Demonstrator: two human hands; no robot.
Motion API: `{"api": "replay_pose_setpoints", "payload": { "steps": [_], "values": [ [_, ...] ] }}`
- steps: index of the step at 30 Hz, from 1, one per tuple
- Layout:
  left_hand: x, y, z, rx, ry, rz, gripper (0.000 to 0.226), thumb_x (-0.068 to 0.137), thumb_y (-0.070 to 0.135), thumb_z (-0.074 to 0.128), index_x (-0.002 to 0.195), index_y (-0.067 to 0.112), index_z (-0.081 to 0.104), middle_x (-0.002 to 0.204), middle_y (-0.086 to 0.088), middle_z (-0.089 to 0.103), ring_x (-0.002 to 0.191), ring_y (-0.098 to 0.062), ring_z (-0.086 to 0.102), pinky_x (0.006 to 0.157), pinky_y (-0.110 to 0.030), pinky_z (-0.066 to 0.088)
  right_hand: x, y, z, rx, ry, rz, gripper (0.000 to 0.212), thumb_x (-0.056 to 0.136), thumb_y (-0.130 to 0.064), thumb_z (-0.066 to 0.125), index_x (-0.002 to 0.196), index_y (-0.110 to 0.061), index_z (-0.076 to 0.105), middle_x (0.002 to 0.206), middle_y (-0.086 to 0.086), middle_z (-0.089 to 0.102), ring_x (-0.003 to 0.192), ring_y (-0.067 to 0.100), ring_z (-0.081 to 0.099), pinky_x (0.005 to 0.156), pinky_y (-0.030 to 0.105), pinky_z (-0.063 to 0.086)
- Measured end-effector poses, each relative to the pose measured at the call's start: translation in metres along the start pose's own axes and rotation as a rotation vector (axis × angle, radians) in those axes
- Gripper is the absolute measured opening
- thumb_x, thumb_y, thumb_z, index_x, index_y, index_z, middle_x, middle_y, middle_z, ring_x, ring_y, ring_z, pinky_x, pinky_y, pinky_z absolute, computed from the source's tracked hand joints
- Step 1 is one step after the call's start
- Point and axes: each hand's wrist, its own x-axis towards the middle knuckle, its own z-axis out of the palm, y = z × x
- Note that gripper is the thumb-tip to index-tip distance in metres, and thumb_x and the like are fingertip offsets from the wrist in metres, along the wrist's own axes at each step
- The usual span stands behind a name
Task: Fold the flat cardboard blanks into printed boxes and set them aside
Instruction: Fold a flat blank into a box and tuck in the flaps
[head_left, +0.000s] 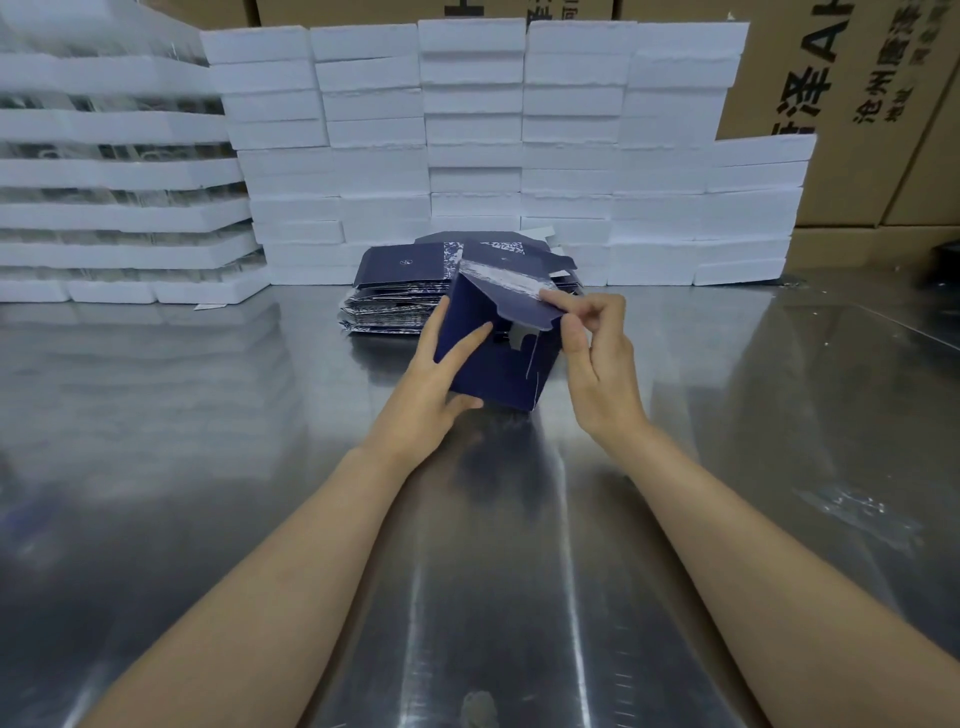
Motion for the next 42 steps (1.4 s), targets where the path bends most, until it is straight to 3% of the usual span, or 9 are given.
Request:
{"api": "replay_pose_setpoints", "payload": {
  "steps": [5,9,16,21,25,29,32,37,42],
  "values": [
    [-0.001,0.003,0.000,0.004,-0.014,-0.035,0.083,0.082,0.000,0.072,0.149,0.029,0.033,0.162,0.004,0.002,0.146,-0.004,0.012,0.103,-0.042,0.046,0.003,-0.008,-0.001,-0.015,-0.012,0.042,0.022,0.091,-0.051,0.045,0.113,-0.052,0.046,0.123,-0.022,0.058,0.114,-0.004,0.053,0.086,0.037,0.052],
    [-0.002,0.007,-0.002,0.056,-0.007,-0.039,0.083,0.081,0.013,0.076,0.148,0.037,0.034,0.162,0.006,0.007,0.142,-0.008,0.026,0.100,-0.038,0.048,0.004,-0.009,-0.003,-0.152,0.031,0.043,0.041,0.089,-0.055,0.043,0.123,-0.035,0.056,0.116,-0.028,0.054,0.112,0.003,0.054,0.089,0.041,0.051],
    [-0.002,0.013,0.001,0.128,0.005,-0.010,0.090,0.078,0.023,0.080,0.148,0.042,0.026,0.162,0.006,0.012,0.136,-0.020,0.040,0.099,-0.039,0.048,0.003,0.002,-0.009,-0.276,0.101,-0.059,0.036,0.091,-0.017,0.060,0.126,-0.025,0.058,0.124,-0.011,0.059,0.116,0.014,0.048,0.078,0.042,0.052],
    [-0.002,0.012,0.002,0.065,0.019,-0.024,0.089,0.077,0.023,0.081,0.143,0.047,0.026,0.161,0.010,0.014,0.139,-0.015,0.036,0.099,-0.042,0.049,0.003,0.004,-0.010,-0.341,0.165,-0.184,0.048,0.085,0.007,0.046,0.116,-0.022,0.070,0.121,-0.004,0.064,0.112,0.017,0.055,0.078,0.027,0.049],
    [0.000,0.010,0.004,-0.036,0.039,-0.071,0.086,0.076,0.023,0.082,0.146,0.037,0.035,0.159,0.008,0.021,0.135,-0.014,0.041,0.097,-0.042,0.050,0.004,0.000,-0.009,-0.225,0.063,-0.112,0.040,0.088,-0.015,0.041,0.115,-0.021,0.070,0.132,-0.006,0.058,0.124,0.015,0.048,0.095,0.013,0.038],
    [-0.001,0.008,0.005,-0.022,0.072,-0.060,0.086,0.074,0.027,0.083,0.145,0.038,0.036,0.159,0.007,0.024,0.131,-0.007,0.042,0.098,-0.039,0.050,0.003,0.000,0.000,-0.425,0.005,-0.167,0.050,0.087,-0.039,0.060,0.134,-0.024,0.054,0.138,-0.004,0.047,0.128,0.014,0.036,0.096,0.034,0.046],
    [-0.002,0.009,0.005,-0.030,0.098,-0.042,0.085,0.071,0.030,0.084,0.140,0.043,0.035,0.158,0.011,0.026,0.131,0.000,0.039,0.099,-0.038,0.050,0.002,0.003,0.000,-0.475,0.054,-0.196,0.055,0.087,-0.032,0.067,0.138,-0.023,0.050,0.135,0.001,0.049,0.124,0.018,0.037,0.089,0.042,0.051],
    [-0.001,0.016,0.007,-0.086,0.130,-0.065,0.080,0.066,0.037,0.087,0.126,0.043,0.036,0.152,0.023,0.034,0.113,-0.007,0.060,0.088,-0.038,0.055,0.001,0.002,0.000,-0.533,0.147,-0.185,0.055,0.087,-0.019,0.068,0.139,-0.022,0.050,0.132,0.010,0.050,0.119,0.025,0.037,0.089,0.049,0.050],
    [-0.001,0.021,0.008,-0.053,0.135,0.013,0.088,0.066,0.041,0.085,0.136,0.044,0.031,0.153,0.018,0.035,0.122,-0.006,0.056,0.088,-0.037,0.055,0.001,0.001,-0.001,-0.575,0.219,-0.179,0.053,0.085,-0.013,0.069,0.135,-0.019,0.054,0.126,0.014,0.053,0.114,0.036,0.047,0.088,0.049,0.049]
  ]
}}
